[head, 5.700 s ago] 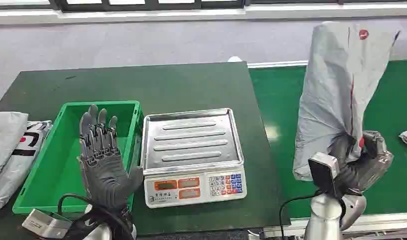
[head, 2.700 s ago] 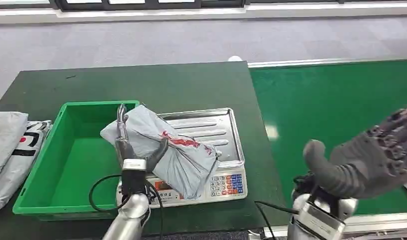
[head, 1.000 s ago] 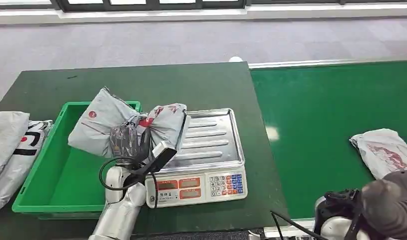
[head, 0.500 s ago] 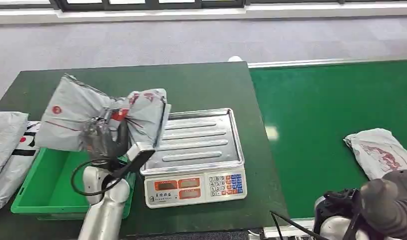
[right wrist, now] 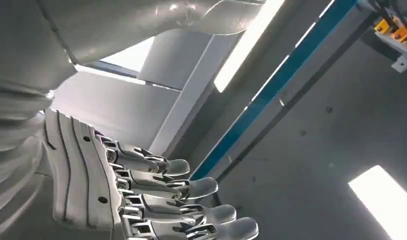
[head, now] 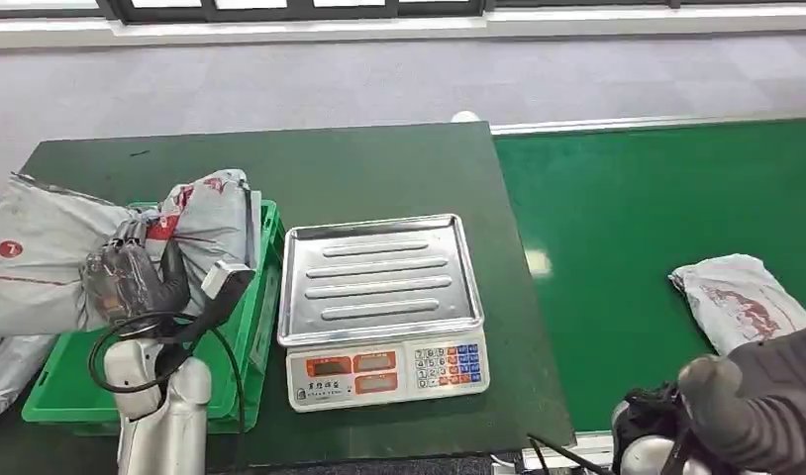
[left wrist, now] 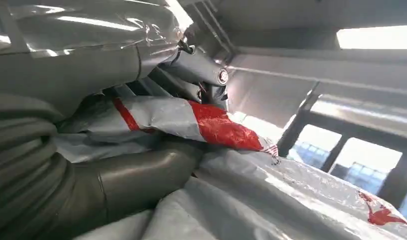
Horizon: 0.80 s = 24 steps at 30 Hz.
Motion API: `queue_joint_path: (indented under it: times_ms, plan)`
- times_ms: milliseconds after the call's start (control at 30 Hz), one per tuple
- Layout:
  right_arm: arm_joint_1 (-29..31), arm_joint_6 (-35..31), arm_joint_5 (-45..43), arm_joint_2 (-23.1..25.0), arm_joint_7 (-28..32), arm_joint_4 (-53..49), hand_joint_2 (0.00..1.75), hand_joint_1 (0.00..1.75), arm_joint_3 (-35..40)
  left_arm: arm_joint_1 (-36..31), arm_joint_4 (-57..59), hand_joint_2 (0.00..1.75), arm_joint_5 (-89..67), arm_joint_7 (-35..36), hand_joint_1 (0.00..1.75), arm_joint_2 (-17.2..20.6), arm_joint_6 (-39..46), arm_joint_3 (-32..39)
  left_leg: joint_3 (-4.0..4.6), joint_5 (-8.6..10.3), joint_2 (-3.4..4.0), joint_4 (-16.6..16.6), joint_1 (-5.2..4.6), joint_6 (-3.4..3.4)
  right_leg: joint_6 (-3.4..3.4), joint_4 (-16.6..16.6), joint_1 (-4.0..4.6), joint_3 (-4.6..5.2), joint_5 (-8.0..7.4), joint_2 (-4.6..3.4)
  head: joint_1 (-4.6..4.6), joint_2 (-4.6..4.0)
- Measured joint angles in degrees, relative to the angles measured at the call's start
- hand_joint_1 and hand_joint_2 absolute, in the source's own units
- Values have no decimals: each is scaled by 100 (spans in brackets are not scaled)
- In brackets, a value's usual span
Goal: Moved the parcel from conveyor to table for the left to box.
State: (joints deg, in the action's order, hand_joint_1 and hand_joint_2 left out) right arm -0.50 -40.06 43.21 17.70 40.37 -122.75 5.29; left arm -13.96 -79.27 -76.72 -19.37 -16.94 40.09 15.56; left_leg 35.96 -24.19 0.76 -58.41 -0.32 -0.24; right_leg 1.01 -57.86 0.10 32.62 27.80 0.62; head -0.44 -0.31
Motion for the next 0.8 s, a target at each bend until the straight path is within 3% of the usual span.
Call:
queue_joint_path:
  times_ms: [100, 133, 167, 500, 800]
  plan:
    - [-20, 0, -20, 0, -15, 59, 175, 0, 2, -9, 161, 175, 0, -24, 175, -4, 0, 175, 0, 0, -5, 0, 0, 0, 0, 0, 0, 1, 1, 5, 0, 0]
    - [-20, 0, -20, 0, -13, 79, 175, 0, 2, -11, 208, 175, -4, -28, 98, -7, 0, 213, 1, 0, -4, 0, 0, 0, 0, 0, 0, -1, 1, 3, 0, 0]
    - [-32, 0, -20, 0, -11, 103, 175, 0, 2, -17, 255, 175, -7, -37, 0, -7, 0, 247, 2, 0, -4, 0, 0, 0, 0, 0, 0, 0, 1, 3, 0, 0]
    - [-59, 0, -48, -2, 0, 238, 175, 0, -9, -42, 389, 175, 340, -384, 0, -22, 0, 333, 1, 0, -4, 0, 0, 0, 1, 0, 0, 0, 1, 3, 0, 0]
    - [-47, -2, 534, 0, -142, 855, 175, 0, -325, -17, 219, 175, 1275, -1068, 0, -26, 2, 420, 3, 0, -7, 1, 1, 0, 1, 0, 3, -6, 1, 7, 2, 0]
